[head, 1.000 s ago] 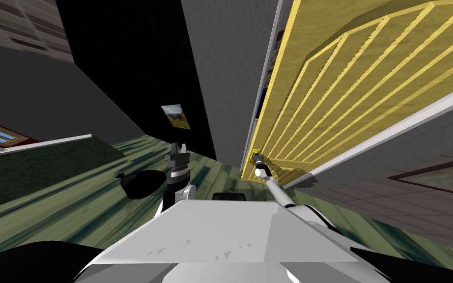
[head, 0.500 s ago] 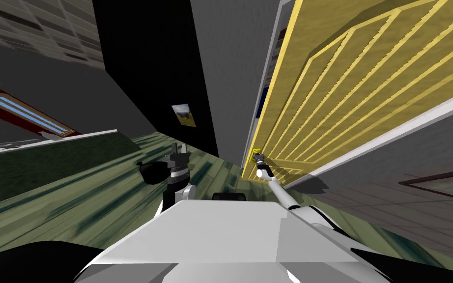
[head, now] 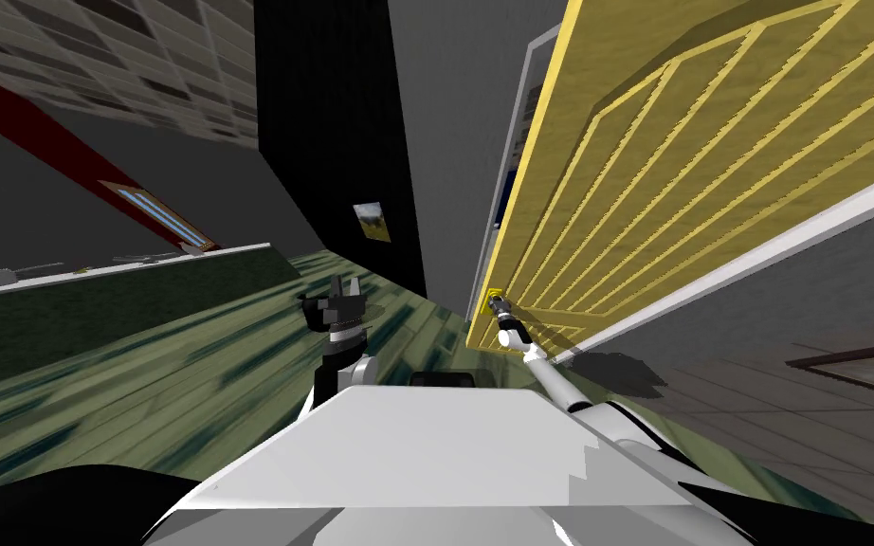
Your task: Pull the door open
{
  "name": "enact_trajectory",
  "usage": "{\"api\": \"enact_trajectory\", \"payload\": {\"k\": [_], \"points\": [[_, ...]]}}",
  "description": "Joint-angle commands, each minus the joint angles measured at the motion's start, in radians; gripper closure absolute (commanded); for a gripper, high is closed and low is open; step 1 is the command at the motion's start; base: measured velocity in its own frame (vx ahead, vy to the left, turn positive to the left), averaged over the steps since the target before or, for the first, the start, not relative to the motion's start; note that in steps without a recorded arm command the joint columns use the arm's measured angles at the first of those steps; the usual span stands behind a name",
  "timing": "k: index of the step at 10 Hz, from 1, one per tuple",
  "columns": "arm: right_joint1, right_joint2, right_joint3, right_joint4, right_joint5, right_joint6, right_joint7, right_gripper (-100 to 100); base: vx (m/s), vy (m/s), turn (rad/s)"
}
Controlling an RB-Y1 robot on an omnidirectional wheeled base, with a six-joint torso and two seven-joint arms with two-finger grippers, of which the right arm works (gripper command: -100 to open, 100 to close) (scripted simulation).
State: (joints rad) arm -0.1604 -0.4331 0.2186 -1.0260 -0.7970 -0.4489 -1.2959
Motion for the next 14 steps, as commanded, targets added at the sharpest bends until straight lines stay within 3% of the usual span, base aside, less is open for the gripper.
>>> {"api": "enact_trajectory", "payload": {"k": [1, 2, 3, 4, 9, 12, 13, 14], "points": [[0.007, -0.02, 0.022, -0.01, -0.002, -0.003, -0.029, 100, -0.19, -0.085, 0.137], [0.01, -0.029, 0.032, -0.014, -0.003, -0.004, -0.041, 100, -0.231, -0.093, 0.146], [0.007, -0.023, 0.024, -0.01, -0.002, -0.003, -0.031, 100, -0.11, -0.038, 0.045], [0.017, -0.04, 0.05, -0.022, 0.0, -0.008, -0.053, 100, -0.14, -0.038, 0.101], [0.04, -0.095, 0.118, -0.063, 0.007, -0.027, -0.112, 100, -0.228, -0.091, 0.113], [0.052, -0.122, 0.152, -0.083, 0.01, -0.036, -0.141, 100, -0.207, -0.067, 0.08], [0.048, -0.117, 0.145, -0.073, 0.01, -0.035, -0.135, 100, -0.085, -0.022, 0.013], [0.057, -0.136, 0.168, -0.084, 0.014, -0.044, -0.156, 100, -0.158, -0.076, 0.095]]}}
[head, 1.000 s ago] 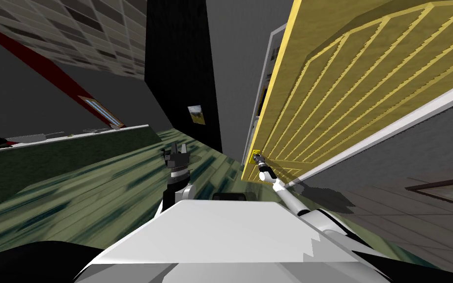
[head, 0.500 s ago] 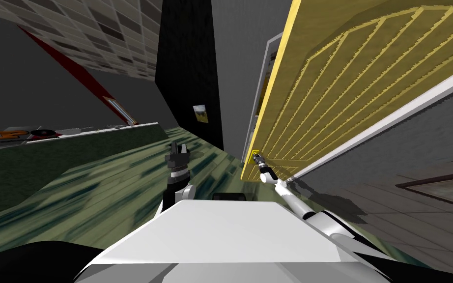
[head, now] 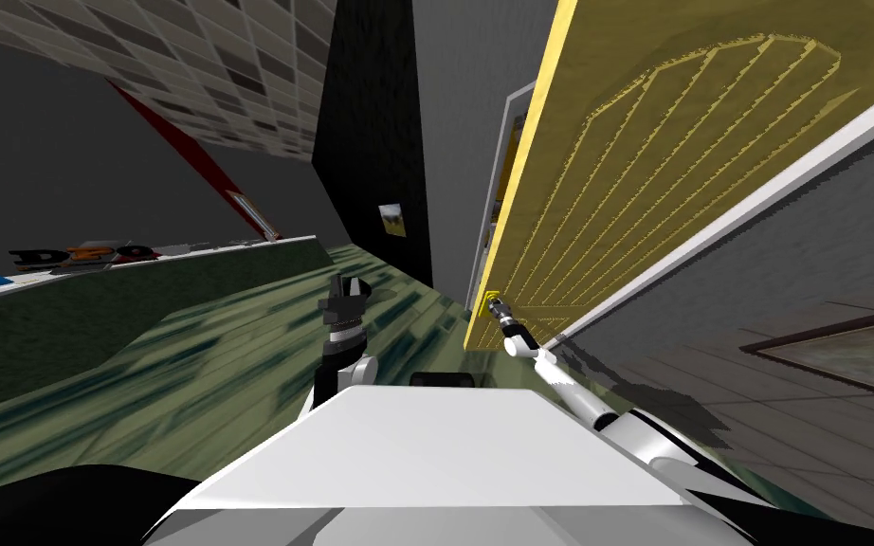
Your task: Pull the door open
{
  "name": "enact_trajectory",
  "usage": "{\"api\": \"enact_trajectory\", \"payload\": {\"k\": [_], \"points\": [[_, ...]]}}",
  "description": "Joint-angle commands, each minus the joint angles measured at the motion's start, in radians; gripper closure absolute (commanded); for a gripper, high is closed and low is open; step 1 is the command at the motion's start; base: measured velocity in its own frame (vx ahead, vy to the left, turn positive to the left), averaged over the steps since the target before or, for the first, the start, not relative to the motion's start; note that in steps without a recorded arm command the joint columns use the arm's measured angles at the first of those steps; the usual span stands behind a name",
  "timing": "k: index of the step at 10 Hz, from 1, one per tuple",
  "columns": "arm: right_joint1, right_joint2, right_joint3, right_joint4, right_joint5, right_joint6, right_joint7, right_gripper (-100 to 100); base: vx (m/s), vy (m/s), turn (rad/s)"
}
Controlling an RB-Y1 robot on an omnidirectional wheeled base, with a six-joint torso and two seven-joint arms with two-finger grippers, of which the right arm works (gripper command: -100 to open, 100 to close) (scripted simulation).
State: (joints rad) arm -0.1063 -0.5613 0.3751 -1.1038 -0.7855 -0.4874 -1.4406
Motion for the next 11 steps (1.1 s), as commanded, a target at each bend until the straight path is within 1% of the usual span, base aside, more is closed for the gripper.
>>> {"api": "enact_trajectory", "payload": {"k": [1, 5, 7, 8, 9, 10, 11], "points": [[0.005, -0.014, 0.018, -0.01, 0.003, -0.009, -0.017, 100, -0.19, -0.094, 0.102], [0.025, -0.072, 0.079, -0.045, 0.014, -0.042, -0.075, 100, -0.2, -0.112, 0.124], [0.034, -0.098, 0.106, -0.06, 0.019, -0.056, -0.101, 100, -0.23, -0.119, 0.112], [0.037, -0.107, 0.116, -0.066, 0.021, -0.062, -0.11, 100, -0.197, -0.105, 0.083], [0.036, -0.102, 0.109, -0.064, 0.019, -0.055, -0.102, 100, -0.084, -0.037, 0.024], [0.045, -0.119, 0.128, -0.071, 0.023, -0.067, -0.119, 100, -0.123, -0.068, 0.104], [0.047, -0.124, 0.132, -0.073, 0.025, -0.072, -0.124, 100, -0.163, -0.088, 0.113]]}}
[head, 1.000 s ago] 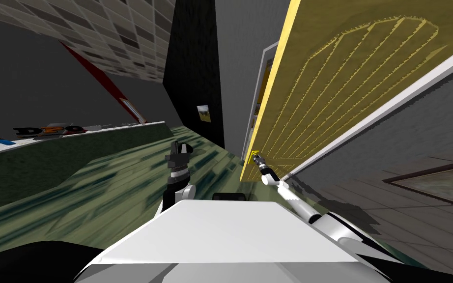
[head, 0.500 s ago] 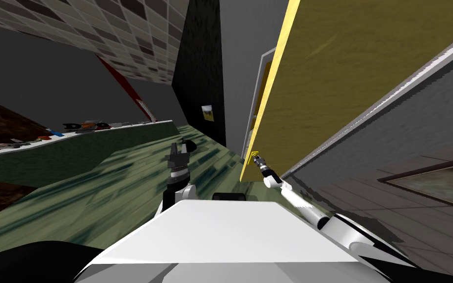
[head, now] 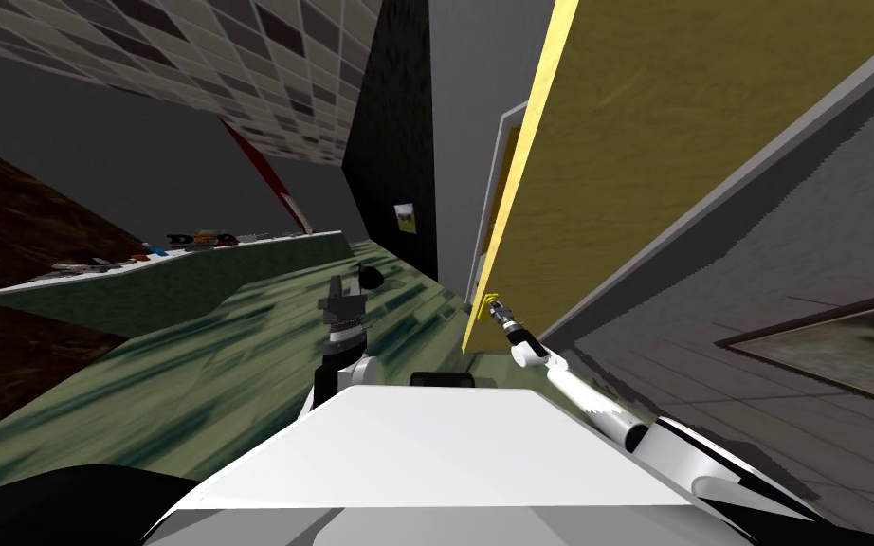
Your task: Pull the door open
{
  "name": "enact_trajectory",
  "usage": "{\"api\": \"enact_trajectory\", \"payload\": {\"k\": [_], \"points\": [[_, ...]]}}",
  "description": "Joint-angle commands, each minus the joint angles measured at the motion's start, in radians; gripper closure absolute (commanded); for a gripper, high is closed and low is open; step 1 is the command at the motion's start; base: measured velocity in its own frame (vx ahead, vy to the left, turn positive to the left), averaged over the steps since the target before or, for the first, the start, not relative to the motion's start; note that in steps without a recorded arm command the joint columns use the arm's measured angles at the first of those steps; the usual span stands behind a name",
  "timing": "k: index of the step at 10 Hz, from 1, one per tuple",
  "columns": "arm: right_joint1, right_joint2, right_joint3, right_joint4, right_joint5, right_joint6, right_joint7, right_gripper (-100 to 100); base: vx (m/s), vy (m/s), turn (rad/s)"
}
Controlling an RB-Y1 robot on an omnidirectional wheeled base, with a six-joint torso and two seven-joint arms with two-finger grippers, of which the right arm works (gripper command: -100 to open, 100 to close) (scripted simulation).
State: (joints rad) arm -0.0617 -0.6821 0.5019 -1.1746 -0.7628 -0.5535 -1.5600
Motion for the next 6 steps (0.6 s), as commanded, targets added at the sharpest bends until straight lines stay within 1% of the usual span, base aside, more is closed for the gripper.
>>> {"api": "enact_trajectory", "payload": {"k": [1, 4, 6], "points": [[0.007, -0.016, 0.016, -0.008, 0.004, -0.017, -0.016, 100, -0.167, -0.11, 0.119], [0.023, -0.06, 0.053, -0.024, 0.013, -0.054, -0.055, 100, -0.205, -0.124, 0.128], [0.032, -0.086, 0.075, -0.034, 0.018, -0.076, -0.078, 100, -0.195, -0.099, 0.123]]}}
